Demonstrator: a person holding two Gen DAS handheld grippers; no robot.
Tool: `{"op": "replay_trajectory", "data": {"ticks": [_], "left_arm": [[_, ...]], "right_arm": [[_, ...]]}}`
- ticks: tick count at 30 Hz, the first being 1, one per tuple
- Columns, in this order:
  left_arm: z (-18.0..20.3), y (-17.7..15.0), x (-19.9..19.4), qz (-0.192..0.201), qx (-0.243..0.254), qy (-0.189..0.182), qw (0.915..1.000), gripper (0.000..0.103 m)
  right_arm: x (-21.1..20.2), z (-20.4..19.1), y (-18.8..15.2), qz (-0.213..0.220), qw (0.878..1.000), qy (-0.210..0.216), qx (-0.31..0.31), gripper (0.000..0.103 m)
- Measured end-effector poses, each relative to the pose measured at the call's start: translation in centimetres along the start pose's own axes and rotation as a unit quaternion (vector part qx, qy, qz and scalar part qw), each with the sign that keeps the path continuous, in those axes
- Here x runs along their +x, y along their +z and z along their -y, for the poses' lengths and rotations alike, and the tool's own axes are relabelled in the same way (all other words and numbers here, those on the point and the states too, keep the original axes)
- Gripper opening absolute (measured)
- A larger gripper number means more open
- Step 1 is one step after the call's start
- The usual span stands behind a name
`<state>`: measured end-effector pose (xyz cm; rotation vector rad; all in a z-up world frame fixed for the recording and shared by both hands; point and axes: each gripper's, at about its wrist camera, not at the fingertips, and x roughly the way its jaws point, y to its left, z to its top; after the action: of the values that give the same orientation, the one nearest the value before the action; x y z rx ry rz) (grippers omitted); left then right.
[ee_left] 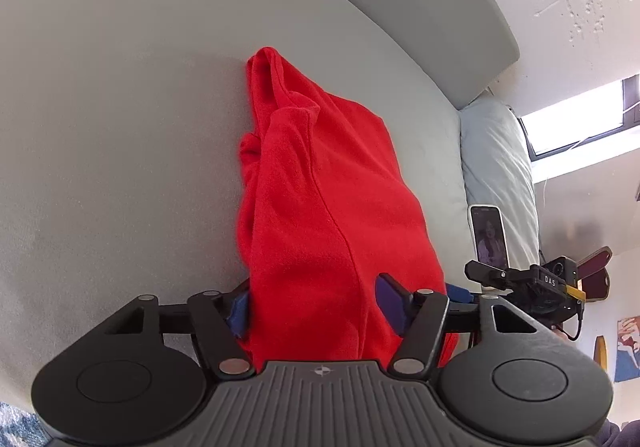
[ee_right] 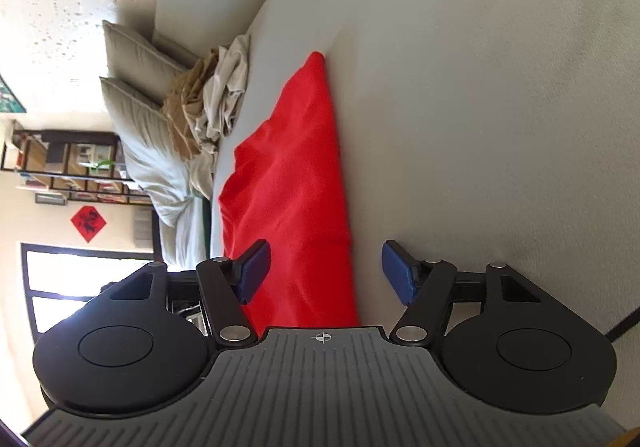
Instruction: Fold clothes
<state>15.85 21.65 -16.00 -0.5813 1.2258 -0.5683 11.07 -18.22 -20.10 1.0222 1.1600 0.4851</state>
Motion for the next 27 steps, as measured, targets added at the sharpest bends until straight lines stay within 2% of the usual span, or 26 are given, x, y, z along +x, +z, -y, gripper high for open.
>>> {"op": "replay_trajectory", "data": {"ticks": [4,5,7,9,12,15,16,17,18,19,22,24,25,27], "left_arm": [[-0.7,0.5,0.7,0.002,-0.033,-0.022,0.9992,0.066],[-0.5,0.7,1.1,0.002,-0.035,-0.028,0.9990,0.072],[0.1,1.1,1.8,-0.001,-0.031,-0.030,0.9991,0.075],[0.6,1.5,2.6,-0.004,-0.029,-0.026,0.9992,0.076],[0.8,1.9,3.4,-0.001,-0.047,-0.025,0.9986,0.076],[1.2,1.8,3.7,0.018,-0.067,-0.011,0.9975,0.075],[1.5,1.7,3.8,0.025,-0.070,0.002,0.9972,0.071],[2.0,1.5,3.7,0.032,-0.069,0.023,0.9968,0.058],[2.6,1.3,3.5,0.037,-0.064,0.050,0.9960,0.037],[3.3,1.1,3.2,0.042,-0.058,0.078,0.9944,0.029],[7.2,-0.2,2.2,0.058,0.000,0.148,0.9872,0.025],[10.9,-1.5,1.8,0.061,0.050,0.200,0.9766,0.024],[12.7,-2.3,1.7,0.060,0.070,0.216,0.9721,0.024],[15.9,-4.1,1.4,0.057,0.106,0.221,0.9680,0.025]], "right_arm": [[2.7,-0.3,2.2,-0.030,0.999,0.016,-0.010,0.067],[3.4,-0.5,2.8,-0.039,0.999,0.020,-0.013,0.067],[5.0,-0.6,3.9,-0.049,0.999,0.018,-0.013,0.055],[6.6,-0.8,4.9,-0.057,0.998,0.020,-0.012,0.049],[8.7,-1.2,5.5,-0.054,0.998,0.028,-0.022,0.045],[9.4,-1.6,5.2,-0.034,0.999,0.035,-0.024,0.046],[9.4,-1.9,5.0,-0.026,0.999,0.030,-0.026,0.046],[9.4,-2.2,4.7,-0.018,0.999,0.023,-0.029,0.045],[9.2,-2.7,4.4,-0.010,0.999,0.005,-0.038,0.036],[9.1,-3.2,4.1,-0.001,0.999,-0.015,-0.047,0.027],[8.2,-5.8,2.6,0.025,0.992,-0.070,-0.107,0.021],[7.2,-7.9,1.3,0.040,0.982,-0.099,-0.157,0.020],[6.4,-8.8,0.5,0.046,0.977,-0.112,-0.176,0.020],[3.9,-9.8,-1.1,0.055,0.970,-0.139,-0.190,0.020]]}}
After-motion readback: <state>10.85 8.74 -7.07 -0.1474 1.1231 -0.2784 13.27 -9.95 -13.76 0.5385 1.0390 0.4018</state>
